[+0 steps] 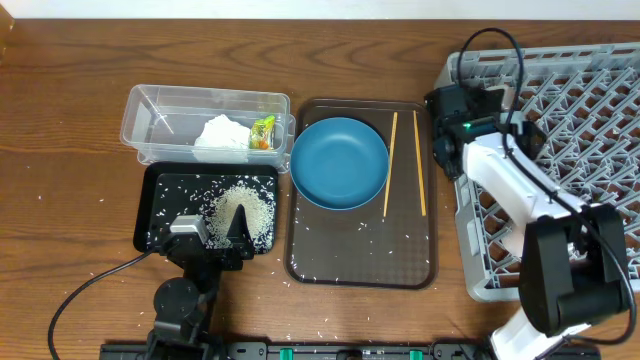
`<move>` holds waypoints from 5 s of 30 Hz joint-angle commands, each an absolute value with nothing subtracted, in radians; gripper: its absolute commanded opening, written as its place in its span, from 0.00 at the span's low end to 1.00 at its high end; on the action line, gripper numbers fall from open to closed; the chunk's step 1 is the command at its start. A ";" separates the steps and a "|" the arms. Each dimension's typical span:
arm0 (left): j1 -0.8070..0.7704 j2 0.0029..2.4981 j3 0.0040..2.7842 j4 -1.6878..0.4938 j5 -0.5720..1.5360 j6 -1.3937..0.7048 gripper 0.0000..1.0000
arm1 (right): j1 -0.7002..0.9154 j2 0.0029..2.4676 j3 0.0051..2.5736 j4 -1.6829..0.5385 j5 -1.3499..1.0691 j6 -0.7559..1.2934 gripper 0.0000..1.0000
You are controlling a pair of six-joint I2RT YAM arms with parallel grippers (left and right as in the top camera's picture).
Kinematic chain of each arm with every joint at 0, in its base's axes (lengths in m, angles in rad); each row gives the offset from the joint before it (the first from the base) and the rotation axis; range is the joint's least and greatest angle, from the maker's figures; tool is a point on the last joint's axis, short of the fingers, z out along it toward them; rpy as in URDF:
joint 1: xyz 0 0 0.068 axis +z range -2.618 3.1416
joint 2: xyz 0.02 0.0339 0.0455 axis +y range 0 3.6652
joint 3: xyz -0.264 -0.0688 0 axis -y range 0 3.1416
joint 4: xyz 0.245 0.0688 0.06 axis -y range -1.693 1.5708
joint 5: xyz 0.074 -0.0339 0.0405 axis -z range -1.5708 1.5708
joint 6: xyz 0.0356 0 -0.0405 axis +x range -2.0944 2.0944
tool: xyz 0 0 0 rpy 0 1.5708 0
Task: Sort waste into correct bins and load items into the dishwasher rack
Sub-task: 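Carry the blue bowl toward the dish rack with the right gripper, then lower the light-blue bowl into the dish rack and release it, then grasp the blue plate with the right gripper and place it in the rack, then move the right gripper to the brown tray and grasp a chopstick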
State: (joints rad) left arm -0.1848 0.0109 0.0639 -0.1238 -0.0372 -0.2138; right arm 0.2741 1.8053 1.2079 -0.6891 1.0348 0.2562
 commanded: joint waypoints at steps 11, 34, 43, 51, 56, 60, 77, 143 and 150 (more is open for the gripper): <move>-0.180 0.004 0.036 -0.133 -0.053 -0.223 0.91 | 0.418 1.610 1.251 -0.692 -0.044 0.411 0.72; -0.180 0.004 0.036 -0.133 -0.053 -0.223 0.92 | 0.364 1.669 1.230 -0.722 0.130 0.562 0.01; -0.180 0.004 0.036 -0.133 -0.053 -0.223 0.92 | 0.345 1.294 1.230 -0.665 1.133 0.438 0.01; -0.180 0.004 0.036 -0.133 -0.053 -0.223 0.92 | 0.111 1.311 1.230 -0.468 1.283 0.044 0.01; -0.180 0.004 0.036 -0.133 -0.053 -0.223 0.91 | -0.015 1.406 1.230 -0.463 1.283 0.035 0.01; -0.180 0.004 0.036 -0.133 -0.053 -0.223 0.92 | -0.039 1.503 1.230 -0.430 1.312 -0.023 0.01; -0.180 0.004 0.036 -0.133 -0.053 -0.223 0.91 | 0.038 1.711 1.230 -0.184 1.415 -0.319 0.01; -0.180 0.004 0.036 -0.133 -0.053 -0.223 0.91 | 0.548 1.648 1.227 -0.670 -0.022 0.417 0.45; -0.180 0.004 0.036 -0.133 -0.053 -0.223 0.91 | 0.509 1.855 1.227 -0.690 0.030 0.562 0.37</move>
State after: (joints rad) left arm -0.1848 0.0109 0.0639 -0.1234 -0.0368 -0.2138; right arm 0.5365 1.7874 1.2289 -0.6907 0.0616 0.4213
